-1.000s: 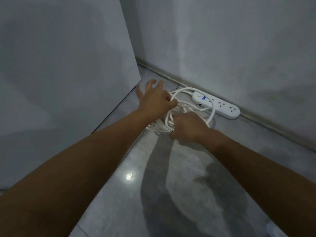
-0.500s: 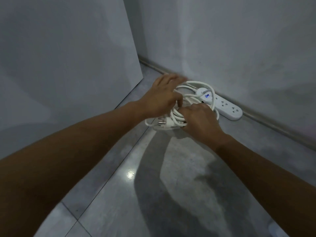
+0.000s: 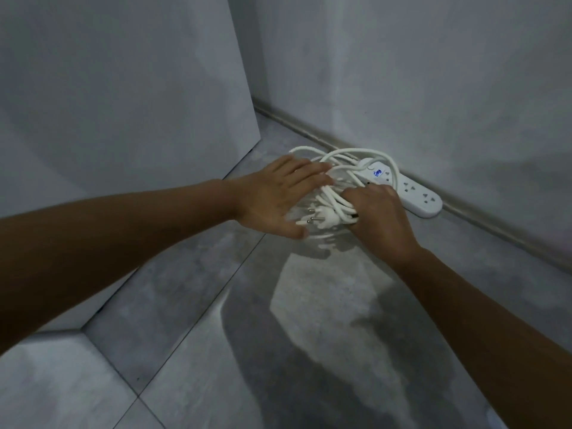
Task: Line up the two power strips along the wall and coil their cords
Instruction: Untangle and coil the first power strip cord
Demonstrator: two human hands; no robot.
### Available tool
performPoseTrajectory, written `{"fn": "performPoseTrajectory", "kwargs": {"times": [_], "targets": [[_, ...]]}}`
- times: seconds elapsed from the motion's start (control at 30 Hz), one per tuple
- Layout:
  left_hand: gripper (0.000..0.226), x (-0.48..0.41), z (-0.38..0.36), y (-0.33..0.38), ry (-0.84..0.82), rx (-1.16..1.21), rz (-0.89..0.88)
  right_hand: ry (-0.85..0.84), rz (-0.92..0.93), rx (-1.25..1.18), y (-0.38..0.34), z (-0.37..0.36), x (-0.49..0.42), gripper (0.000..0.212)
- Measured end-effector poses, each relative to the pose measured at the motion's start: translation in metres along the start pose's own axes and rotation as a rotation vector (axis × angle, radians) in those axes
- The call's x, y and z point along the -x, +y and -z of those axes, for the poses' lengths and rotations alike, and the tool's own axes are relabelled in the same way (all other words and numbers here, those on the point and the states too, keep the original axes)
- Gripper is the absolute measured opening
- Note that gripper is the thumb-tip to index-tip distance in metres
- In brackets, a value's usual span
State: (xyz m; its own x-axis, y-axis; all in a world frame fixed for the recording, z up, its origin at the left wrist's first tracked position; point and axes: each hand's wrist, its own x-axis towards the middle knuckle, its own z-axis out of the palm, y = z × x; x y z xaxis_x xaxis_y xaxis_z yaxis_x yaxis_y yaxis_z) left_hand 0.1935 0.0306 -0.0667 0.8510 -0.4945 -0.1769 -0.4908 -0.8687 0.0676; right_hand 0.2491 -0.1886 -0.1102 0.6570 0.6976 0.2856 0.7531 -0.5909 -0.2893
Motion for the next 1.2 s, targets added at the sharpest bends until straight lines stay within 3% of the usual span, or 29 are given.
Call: {"fn": "performPoseTrajectory", "kwargs": {"times": [0.1,0.27,0.4,0.53,0.6,0.8,0.93,1.03,1.13,1.2], "targets": [[0.113,-0.004,-0.004,0.002,0.129,-0.08,0.077,0.013,-0.062,-0.048,-0.004,0.007,-0.01,0.011],[0.039,-0.026,-0.001,0.004,0.578,0.011,0.028,0.072,-0.125,-0.154,-0.014,0.029,-0.018,0.022],[0.03,-0.031,-0.001,0.001,0.554,0.092,0.077,0.067,-0.101,-0.235,-0.021,0.038,-0.015,0.036],[0.031,-0.039,0.001,0.008,0.597,0.197,0.168,0.029,-0.202,-0.382,-0.014,0.039,-0.019,0.044],[0.02,-0.047,0.004,0.012,0.593,0.246,0.191,0.031,-0.238,-0.409,-0.008,0.037,-0.018,0.045],[0.017,-0.051,0.0,0.021,0.586,0.287,0.212,0.14,-0.252,-0.562,-0.009,0.035,-0.005,0.069],[0.02,-0.054,-0.004,0.021,0.575,0.344,0.259,0.263,-0.035,-0.355,-0.014,0.031,-0.007,0.038],[0.017,-0.053,-0.008,0.021,0.559,0.343,0.231,0.374,-0.023,-0.329,-0.013,0.039,-0.012,0.022],[0.021,-0.047,-0.02,0.015,0.482,0.289,0.171,0.561,-0.266,-0.613,-0.022,0.071,-0.024,0.01],[0.021,-0.043,-0.025,0.013,0.465,0.292,0.157,0.649,-0.421,-0.788,-0.021,0.09,-0.036,0.018]]}}
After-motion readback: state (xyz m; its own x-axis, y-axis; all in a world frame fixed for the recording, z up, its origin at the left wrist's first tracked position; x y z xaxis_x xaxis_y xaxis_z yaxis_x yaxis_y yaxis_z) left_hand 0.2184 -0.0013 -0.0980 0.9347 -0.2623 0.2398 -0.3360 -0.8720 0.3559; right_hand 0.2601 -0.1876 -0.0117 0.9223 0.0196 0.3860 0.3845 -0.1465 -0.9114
